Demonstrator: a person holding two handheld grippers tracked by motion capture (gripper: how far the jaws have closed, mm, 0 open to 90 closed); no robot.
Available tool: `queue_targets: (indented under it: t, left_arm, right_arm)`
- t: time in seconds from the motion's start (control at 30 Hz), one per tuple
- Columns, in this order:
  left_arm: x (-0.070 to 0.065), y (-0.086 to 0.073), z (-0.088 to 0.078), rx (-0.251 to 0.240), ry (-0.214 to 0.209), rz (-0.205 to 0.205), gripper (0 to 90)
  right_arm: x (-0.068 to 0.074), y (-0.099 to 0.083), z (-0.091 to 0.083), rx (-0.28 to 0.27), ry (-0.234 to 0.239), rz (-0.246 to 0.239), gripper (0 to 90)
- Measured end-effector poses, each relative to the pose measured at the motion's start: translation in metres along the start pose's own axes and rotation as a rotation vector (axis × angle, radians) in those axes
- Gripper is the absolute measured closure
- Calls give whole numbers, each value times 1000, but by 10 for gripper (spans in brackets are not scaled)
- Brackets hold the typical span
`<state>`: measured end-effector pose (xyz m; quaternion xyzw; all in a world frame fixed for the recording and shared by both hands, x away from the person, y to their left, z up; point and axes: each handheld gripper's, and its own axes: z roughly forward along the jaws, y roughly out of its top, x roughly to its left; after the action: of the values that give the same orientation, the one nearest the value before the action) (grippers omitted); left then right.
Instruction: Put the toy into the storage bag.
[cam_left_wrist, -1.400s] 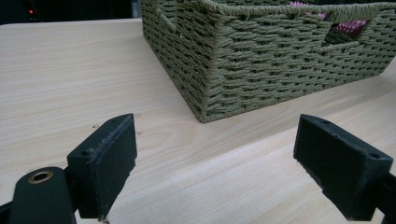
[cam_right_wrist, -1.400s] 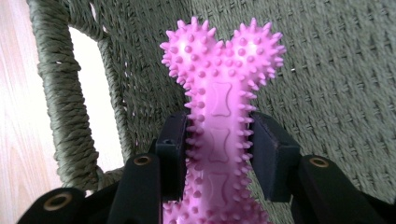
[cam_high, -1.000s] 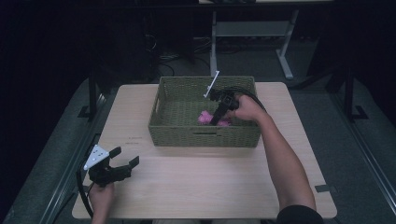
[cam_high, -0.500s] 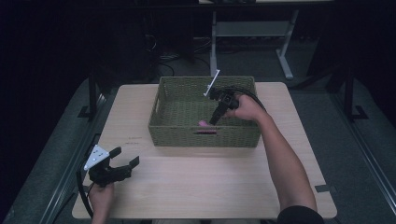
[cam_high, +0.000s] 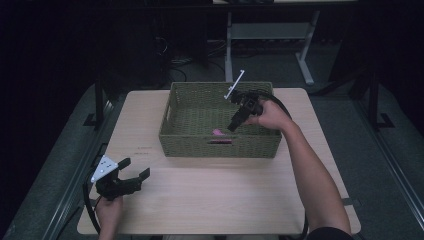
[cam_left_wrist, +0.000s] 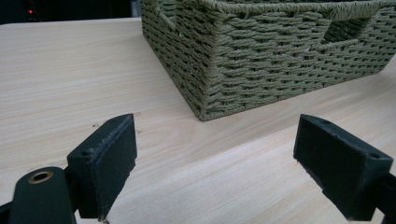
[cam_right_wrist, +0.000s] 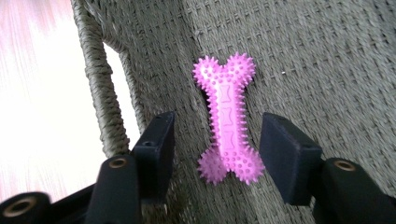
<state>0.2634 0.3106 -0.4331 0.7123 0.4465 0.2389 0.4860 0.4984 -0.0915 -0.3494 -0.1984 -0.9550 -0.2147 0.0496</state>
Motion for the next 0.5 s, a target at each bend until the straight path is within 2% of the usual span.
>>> queue_targets:
  t: [0.5]
  left_arm:
    - [-1, 0, 0, -3, 0, 2, 128]
  right_arm:
    - [11, -13, -24, -53, -23, 1, 407]
